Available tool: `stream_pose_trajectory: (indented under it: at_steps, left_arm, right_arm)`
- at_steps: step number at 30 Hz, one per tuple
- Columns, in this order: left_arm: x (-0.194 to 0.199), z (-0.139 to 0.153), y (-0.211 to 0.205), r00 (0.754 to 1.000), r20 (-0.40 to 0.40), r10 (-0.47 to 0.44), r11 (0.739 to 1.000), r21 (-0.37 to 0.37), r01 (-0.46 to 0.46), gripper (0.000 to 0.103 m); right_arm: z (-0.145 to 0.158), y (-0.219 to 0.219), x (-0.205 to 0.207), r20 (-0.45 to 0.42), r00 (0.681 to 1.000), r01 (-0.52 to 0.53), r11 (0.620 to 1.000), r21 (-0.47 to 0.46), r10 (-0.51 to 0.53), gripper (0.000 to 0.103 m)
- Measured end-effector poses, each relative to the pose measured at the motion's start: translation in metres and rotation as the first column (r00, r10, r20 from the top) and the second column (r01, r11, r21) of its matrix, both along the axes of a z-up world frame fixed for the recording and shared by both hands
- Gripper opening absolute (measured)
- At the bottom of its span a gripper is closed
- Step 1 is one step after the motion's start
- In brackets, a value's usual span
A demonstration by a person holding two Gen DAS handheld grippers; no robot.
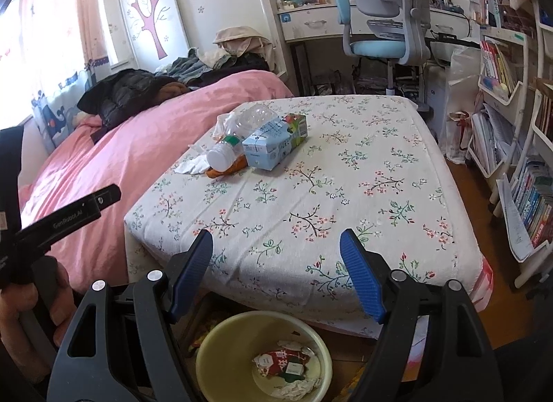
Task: Collect trash
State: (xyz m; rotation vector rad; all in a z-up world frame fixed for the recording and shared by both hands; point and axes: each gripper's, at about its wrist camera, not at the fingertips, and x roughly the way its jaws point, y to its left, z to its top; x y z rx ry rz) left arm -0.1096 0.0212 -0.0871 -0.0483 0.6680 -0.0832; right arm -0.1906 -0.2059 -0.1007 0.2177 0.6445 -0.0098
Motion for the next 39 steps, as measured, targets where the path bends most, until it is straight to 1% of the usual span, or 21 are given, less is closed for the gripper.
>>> stream_pose_trajectory:
  at_steps: [3,5,7,9,11,14,17,19,21,23,24,26,29,33,36,38,39]
  left_arm:
    - [0.003,0.006,0.001,1.000,-0.004,-0.006,1.000,-0.004,0.006,0.092]
    - [0.011,0.015,-0.002,0.999,0.005,-0.040,0.999,-0.004,0.040,0.092]
    - [0.023,0.020,-0.008,0.997,0.020,-0.078,0.997,0.029,0.078,0.092]
    - [0.034,0.019,-0.012,0.993,0.017,-0.115,0.992,0.055,0.113,0.092]
    - [0.051,0.015,-0.016,0.991,-0.011,-0.133,0.988,0.077,0.133,0.092]
    - [0.077,0.009,-0.016,0.987,-0.066,-0.144,0.989,0.029,0.146,0.092]
    - [0.099,0.005,-0.015,0.985,-0.101,-0.142,0.990,-0.011,0.142,0.092]
    - [0.112,0.000,-0.017,0.978,-0.141,-0.156,0.988,-0.011,0.156,0.092]
    - [0.126,-0.006,-0.020,0.972,-0.174,-0.159,0.987,0.003,0.162,0.092]
    - [0.142,-0.014,-0.022,0.963,-0.215,-0.163,0.986,-0.012,0.164,0.092]
    - [0.152,-0.019,-0.023,0.958,-0.237,-0.160,0.987,-0.032,0.156,0.092]
    - [0.164,-0.025,-0.023,0.954,-0.257,-0.154,0.988,-0.050,0.146,0.092]
    - [0.178,-0.035,-0.030,0.949,-0.274,-0.157,0.987,-0.051,0.149,0.092]
    - [0.185,-0.044,-0.044,0.940,-0.292,-0.177,0.983,-0.013,0.181,0.092]
    - [0.188,-0.052,-0.056,0.937,-0.297,-0.182,0.978,0.043,0.204,0.092]
    - [0.191,-0.056,-0.057,0.929,-0.311,-0.198,0.975,0.032,0.219,0.080]
    - [0.191,-0.057,-0.056,0.923,-0.321,-0.212,0.974,0.011,0.227,0.067]
  right_arm:
    - [0.006,-0.002,-0.003,0.013,1.000,0.002,1.000,0.006,-0.002,0.073]
    - [0.015,-0.007,-0.006,0.037,0.999,0.004,1.000,0.011,-0.005,0.074]
    - [0.022,-0.012,-0.003,0.058,0.998,0.015,1.000,0.003,-0.015,0.079]
    - [0.030,-0.018,0.010,0.063,0.998,0.010,1.000,-0.003,-0.010,0.080]
    - [0.034,-0.021,0.031,0.048,0.999,-0.010,1.000,-0.026,0.012,0.080]
    - [0.039,-0.025,0.064,0.034,0.998,-0.044,0.998,-0.050,0.046,0.080]
    - [0.042,-0.029,0.094,0.027,0.997,-0.068,0.996,-0.064,0.070,0.080]
    - [0.041,-0.034,0.109,0.024,0.997,-0.069,0.996,-0.052,0.070,0.080]
    - [0.036,-0.040,0.120,0.016,0.998,-0.059,0.998,-0.012,0.059,0.080]
    - [0.030,-0.044,0.124,0.000,0.998,-0.055,0.998,0.027,0.055,0.080]
    - [0.028,-0.045,0.126,-0.008,0.998,-0.057,0.997,0.041,0.058,0.080]
    - [0.028,-0.046,0.127,-0.011,0.998,-0.062,0.997,0.048,0.063,0.080]
    - [0.028,-0.047,0.126,-0.006,0.998,-0.063,0.996,0.061,0.064,0.080]
    - [0.026,-0.051,0.126,-0.014,0.998,-0.054,0.994,0.091,0.055,0.080]
    - [0.023,-0.048,0.126,-0.024,0.998,-0.054,0.994,0.098,0.056,0.080]
    - [0.022,-0.046,0.127,-0.030,0.998,-0.058,0.994,0.095,0.061,0.080]
    - [0.020,-0.044,0.127,-0.034,0.997,-0.061,0.994,0.092,0.065,0.080]
